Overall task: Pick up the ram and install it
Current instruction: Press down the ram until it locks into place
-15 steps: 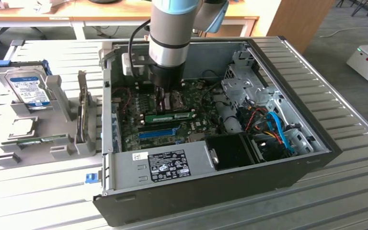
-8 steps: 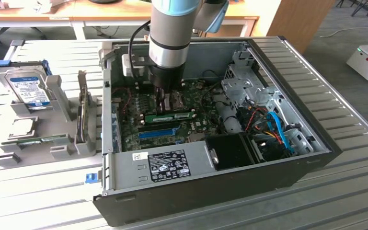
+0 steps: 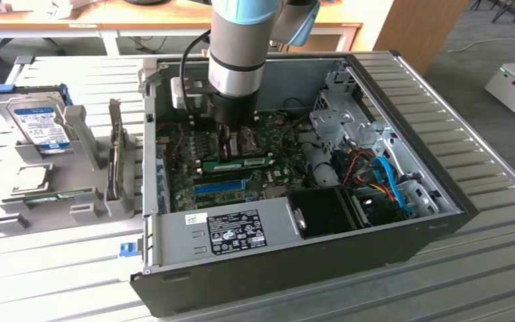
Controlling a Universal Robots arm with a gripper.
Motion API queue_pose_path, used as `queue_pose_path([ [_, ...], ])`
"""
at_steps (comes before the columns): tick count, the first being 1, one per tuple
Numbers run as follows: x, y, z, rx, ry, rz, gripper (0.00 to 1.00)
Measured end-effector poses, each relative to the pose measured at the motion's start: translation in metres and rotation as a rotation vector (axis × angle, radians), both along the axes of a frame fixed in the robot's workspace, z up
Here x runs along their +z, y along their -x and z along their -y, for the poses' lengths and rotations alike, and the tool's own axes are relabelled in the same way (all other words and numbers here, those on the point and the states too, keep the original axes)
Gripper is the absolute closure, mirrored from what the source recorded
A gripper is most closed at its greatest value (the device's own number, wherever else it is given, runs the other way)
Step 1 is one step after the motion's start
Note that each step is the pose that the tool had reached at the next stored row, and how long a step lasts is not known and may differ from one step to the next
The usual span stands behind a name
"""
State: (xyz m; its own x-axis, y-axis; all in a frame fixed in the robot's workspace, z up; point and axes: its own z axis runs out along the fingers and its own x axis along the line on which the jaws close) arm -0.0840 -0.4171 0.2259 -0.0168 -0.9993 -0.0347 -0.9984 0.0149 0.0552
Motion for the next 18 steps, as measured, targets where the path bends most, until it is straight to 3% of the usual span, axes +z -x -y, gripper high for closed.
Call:
queue_pose_path([
  [18,-0.0024,0.0,0.0,0.0,-0.0001,0.0002,0.89],
])
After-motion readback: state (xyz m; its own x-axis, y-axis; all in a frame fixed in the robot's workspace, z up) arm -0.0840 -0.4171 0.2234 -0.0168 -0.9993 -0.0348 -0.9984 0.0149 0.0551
